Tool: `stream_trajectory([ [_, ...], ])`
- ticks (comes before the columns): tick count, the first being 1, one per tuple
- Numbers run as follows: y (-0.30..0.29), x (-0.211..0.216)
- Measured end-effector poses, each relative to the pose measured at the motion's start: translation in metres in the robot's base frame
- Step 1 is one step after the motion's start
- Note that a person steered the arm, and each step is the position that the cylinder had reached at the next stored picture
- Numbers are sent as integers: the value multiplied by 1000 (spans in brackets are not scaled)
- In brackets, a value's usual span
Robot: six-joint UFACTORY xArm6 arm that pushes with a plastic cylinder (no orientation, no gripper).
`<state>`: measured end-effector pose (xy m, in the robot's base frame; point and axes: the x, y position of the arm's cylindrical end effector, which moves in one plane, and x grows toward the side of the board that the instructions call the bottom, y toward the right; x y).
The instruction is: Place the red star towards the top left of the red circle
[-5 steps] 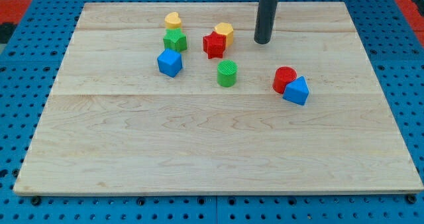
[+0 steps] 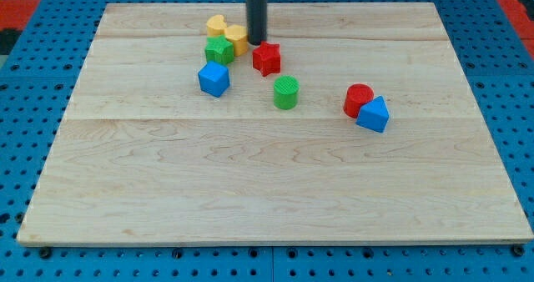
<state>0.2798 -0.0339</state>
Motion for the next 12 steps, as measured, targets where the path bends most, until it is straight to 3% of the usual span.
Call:
stream_trajectory([
  [1,-15,-2],
  [3,-4,51],
  [4,-4,51],
  [6,86,51],
  [7,98,51],
  [8,98,34],
  [9,101,-14],
  [12,128,-24],
])
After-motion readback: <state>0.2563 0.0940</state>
